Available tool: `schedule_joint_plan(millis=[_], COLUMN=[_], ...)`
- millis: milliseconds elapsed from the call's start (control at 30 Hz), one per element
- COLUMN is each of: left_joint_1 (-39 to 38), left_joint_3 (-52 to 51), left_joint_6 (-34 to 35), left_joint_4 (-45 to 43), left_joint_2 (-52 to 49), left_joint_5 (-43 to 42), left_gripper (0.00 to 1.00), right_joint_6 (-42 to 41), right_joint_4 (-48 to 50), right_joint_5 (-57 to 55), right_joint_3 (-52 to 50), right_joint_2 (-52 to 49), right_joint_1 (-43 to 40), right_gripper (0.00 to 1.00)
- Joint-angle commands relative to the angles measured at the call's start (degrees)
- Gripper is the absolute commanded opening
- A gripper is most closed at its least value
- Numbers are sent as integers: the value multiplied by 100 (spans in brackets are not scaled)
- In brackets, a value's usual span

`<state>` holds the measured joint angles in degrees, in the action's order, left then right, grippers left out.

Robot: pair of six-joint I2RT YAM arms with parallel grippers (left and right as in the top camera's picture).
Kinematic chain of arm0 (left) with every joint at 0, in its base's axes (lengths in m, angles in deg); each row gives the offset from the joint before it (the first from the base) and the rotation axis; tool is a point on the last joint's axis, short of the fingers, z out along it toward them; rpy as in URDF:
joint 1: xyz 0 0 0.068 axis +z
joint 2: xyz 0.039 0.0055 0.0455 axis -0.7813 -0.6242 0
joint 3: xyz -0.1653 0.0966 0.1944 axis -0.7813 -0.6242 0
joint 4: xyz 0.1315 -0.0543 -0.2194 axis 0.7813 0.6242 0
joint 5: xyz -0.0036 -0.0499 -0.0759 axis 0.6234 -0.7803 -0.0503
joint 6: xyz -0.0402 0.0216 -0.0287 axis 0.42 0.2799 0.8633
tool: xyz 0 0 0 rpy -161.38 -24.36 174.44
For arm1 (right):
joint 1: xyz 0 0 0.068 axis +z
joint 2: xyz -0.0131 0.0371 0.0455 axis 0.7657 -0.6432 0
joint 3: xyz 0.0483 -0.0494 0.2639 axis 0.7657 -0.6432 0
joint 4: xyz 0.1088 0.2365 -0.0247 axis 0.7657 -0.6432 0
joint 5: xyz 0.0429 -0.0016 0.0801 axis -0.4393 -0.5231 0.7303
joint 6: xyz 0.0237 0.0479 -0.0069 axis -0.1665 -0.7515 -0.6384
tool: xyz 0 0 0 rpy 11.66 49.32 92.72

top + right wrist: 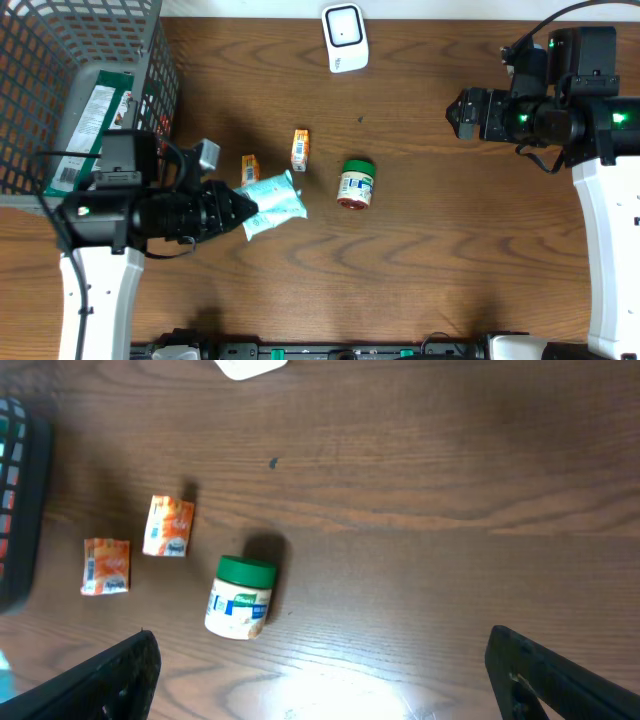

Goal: Scan the item barcode
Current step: 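Lift the wipes pack out and carry it right onto the table, then lower the wipes pack below the jar and release it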

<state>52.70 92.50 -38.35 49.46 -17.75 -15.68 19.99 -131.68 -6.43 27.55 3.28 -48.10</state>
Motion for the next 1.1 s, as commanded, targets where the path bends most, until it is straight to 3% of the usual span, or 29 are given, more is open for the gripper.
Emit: schedule_joint_plan(millis=[0, 100, 300, 500, 833, 1067], left_joint_1=[-92, -205, -457, -737, -1456, -1814], left_joint_3=[-326, -678, -1019, -1019, -1019, -1019], left_joint_6=[-120, -566, -3189, -4741, -4990, -4562], left_joint_4=[-199, -535, -680, -739, -1034, -1027], left_joint_2=[7, 4, 7, 4, -133, -931], left_joint_5=[-173, -481, -1731, -2476, -2511, -2037], left_gripper=[7, 7, 7, 7, 8, 7], right_joint_6=[83, 83, 83, 85, 83, 83], right_joint_4=[-2, -2, -2, -2, -2, -2], right_joint_5=[48, 48, 48, 48, 48, 48], right_joint_3=[105, 105, 105, 105, 105, 105], right_joint_2=[-26, -26, -26, -26, -26, -26], right_joint_1=[4, 4, 4, 4, 4, 4], right_gripper=[99, 99, 99, 99, 99, 99])
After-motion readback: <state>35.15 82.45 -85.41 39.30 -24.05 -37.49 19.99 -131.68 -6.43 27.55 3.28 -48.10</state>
